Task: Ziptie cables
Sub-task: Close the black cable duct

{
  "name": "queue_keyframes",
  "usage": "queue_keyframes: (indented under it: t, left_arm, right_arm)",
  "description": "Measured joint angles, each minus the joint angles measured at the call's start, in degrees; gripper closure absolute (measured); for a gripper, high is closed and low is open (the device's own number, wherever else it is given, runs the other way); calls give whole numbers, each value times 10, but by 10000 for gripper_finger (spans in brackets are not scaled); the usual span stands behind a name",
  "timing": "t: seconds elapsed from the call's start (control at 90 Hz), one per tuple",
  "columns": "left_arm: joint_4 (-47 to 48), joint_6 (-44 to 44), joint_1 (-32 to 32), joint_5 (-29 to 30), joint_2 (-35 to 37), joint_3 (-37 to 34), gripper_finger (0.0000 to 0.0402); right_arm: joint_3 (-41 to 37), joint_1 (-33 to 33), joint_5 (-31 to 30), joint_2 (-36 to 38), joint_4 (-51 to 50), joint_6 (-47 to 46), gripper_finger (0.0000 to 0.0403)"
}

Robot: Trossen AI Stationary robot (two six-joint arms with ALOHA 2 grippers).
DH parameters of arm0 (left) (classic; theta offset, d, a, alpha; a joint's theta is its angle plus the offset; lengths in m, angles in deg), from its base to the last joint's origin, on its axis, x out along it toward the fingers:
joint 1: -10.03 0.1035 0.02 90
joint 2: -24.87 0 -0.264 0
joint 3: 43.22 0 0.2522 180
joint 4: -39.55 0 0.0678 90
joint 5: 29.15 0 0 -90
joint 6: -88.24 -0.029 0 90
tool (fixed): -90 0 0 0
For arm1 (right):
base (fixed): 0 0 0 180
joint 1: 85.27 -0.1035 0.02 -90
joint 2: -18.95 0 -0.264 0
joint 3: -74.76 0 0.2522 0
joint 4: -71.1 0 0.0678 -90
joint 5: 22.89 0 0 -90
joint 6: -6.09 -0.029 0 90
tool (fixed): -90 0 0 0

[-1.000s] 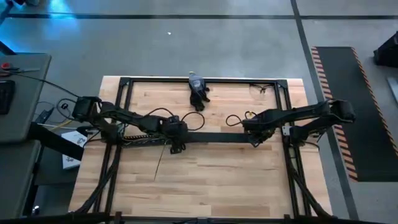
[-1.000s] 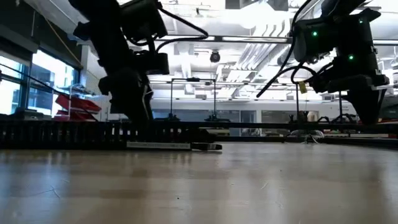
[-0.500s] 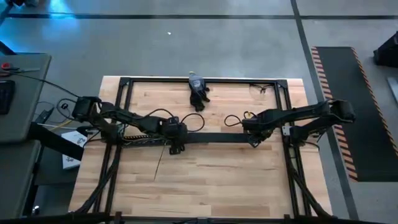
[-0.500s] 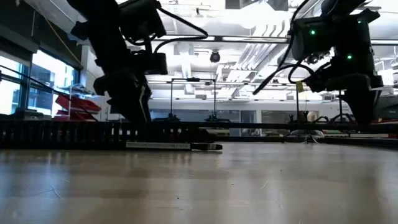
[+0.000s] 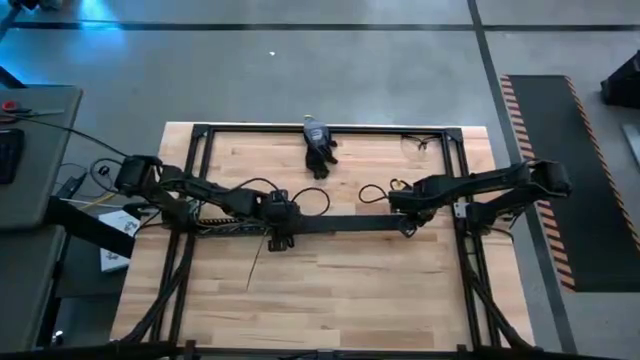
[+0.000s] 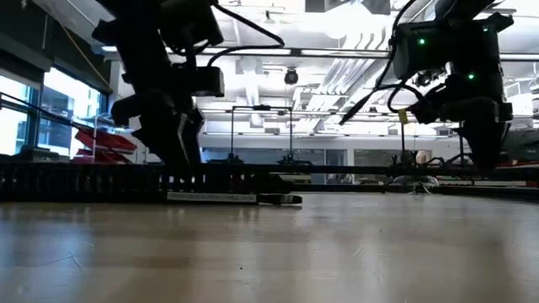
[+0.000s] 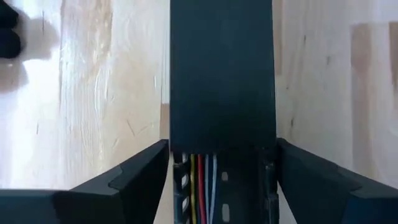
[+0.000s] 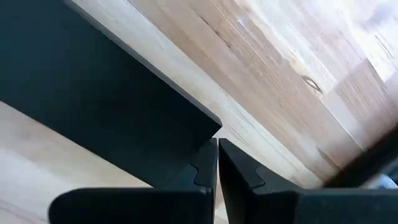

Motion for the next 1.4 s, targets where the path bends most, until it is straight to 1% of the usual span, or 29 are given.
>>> queue_keyframes:
  t: [0.122,0.333,0.478,0.6,0.856,0.944,1.022,1.111,1.189,1.4]
  left_arm:
    - [24,13,0,0,1,5,118]
    - [83,38,-1,-4,2,5,116]
    - [82,43,-3,-3,2,-7,123]
    - [69,43,-5,-4,2,-22,143]
    - [58,42,-5,-6,3,-26,211]
    - [57,43,-5,-6,3,-26,225]
    - [56,50,-5,-1,3,-26,229]
    - [57,52,-5,4,3,-26,223]
    - [61,52,-5,6,3,-25,206]
    - [78,43,-4,11,1,-14,129]
  right_arm:
    - [0,0,2,0,6,0,403]
    - [0,0,1,0,7,10,403]
    - [-1,0,1,0,8,11,403]
    - [-1,0,1,0,11,11,403]
    - [-3,0,-9,-1,24,45,403]
    - [-3,0,-23,-1,27,46,403]
    - [-3,0,-28,-1,26,51,403]
    - [-3,0,-29,-1,24,59,403]
    - [-3,0,-28,-1,21,60,403]
    - [-2,0,-26,-1,20,60,403]
